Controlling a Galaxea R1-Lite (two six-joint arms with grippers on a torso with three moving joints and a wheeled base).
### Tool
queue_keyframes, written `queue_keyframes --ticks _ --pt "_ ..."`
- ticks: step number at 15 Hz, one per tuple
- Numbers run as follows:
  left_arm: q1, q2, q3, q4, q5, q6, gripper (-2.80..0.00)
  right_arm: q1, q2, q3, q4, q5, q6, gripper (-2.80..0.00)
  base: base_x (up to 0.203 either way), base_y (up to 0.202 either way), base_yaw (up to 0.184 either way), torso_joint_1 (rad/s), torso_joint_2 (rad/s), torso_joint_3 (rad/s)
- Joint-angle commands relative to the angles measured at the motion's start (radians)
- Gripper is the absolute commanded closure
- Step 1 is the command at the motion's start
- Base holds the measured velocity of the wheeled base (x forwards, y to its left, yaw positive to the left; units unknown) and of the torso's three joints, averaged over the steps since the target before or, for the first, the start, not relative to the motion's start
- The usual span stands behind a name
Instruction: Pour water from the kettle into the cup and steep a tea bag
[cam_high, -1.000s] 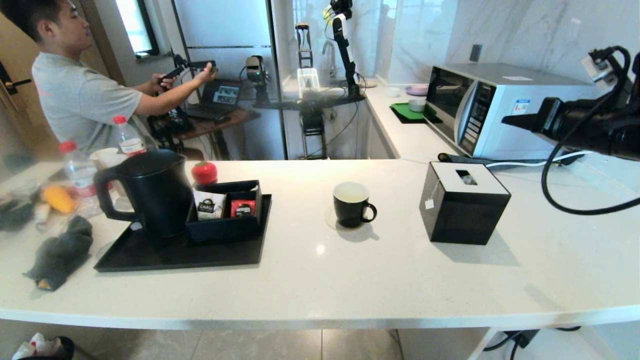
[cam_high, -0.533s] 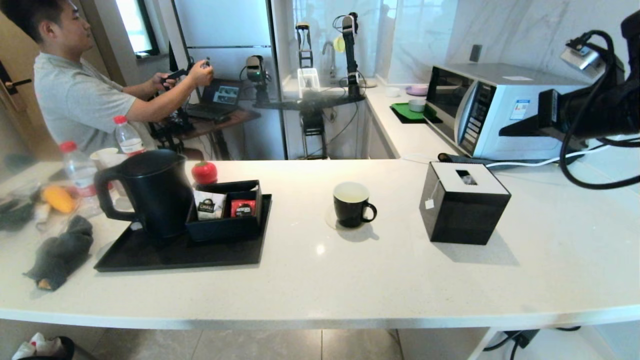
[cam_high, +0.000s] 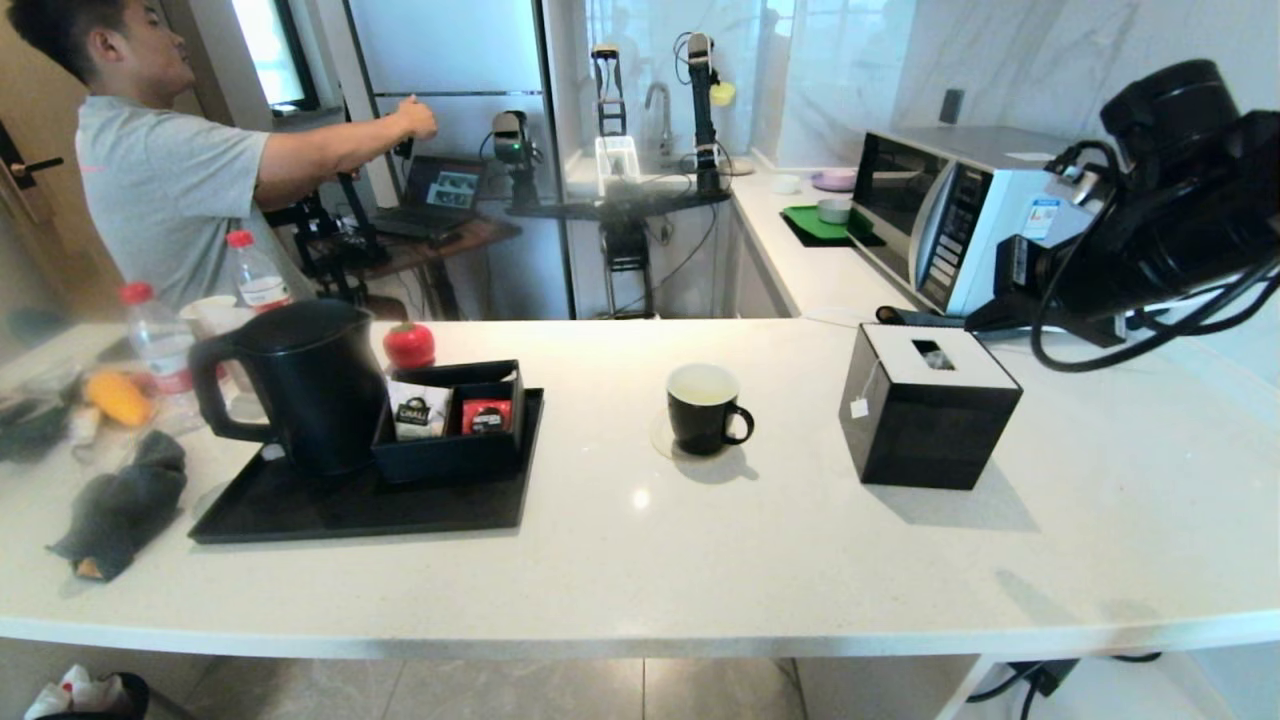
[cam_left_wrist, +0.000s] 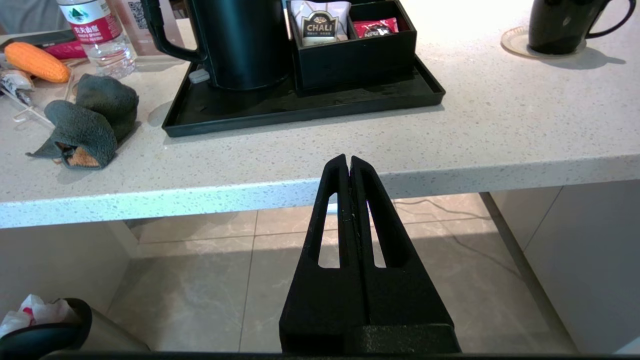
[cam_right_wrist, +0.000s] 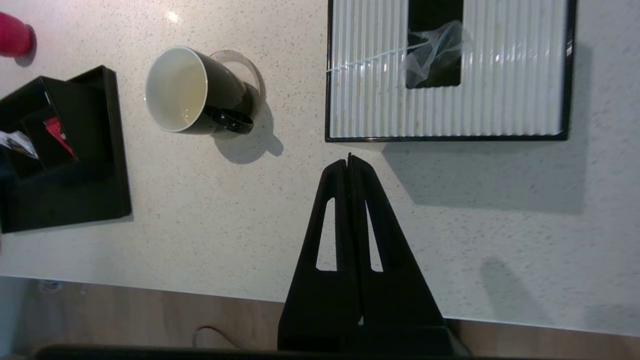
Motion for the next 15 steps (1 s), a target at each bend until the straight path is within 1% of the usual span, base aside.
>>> queue_keyframes --ticks 1,4,15 --pt "0.001 0.0 0.0 0.0 0.0 0.001 0.0 0.01 0.051 -0.017 0.005 0.001 0.041 0.0 0.0 0.0 0.0 0.0 0.0 0.0" --pt "0.001 0.0 0.0 0.0 0.0 0.001 0.0 0.002 0.103 -0.072 0.009 0.0 0.073 0.0 0.0 0.0 0.0 0.0 0.0 0.0" --pt "0.0 0.0 0.0 0.0 0.0 0.001 0.0 -0.062 0.223 -0.115 0.004 -0.001 0.072 0.0 0.0 0.0 0.0 0.0 0.0 0.0"
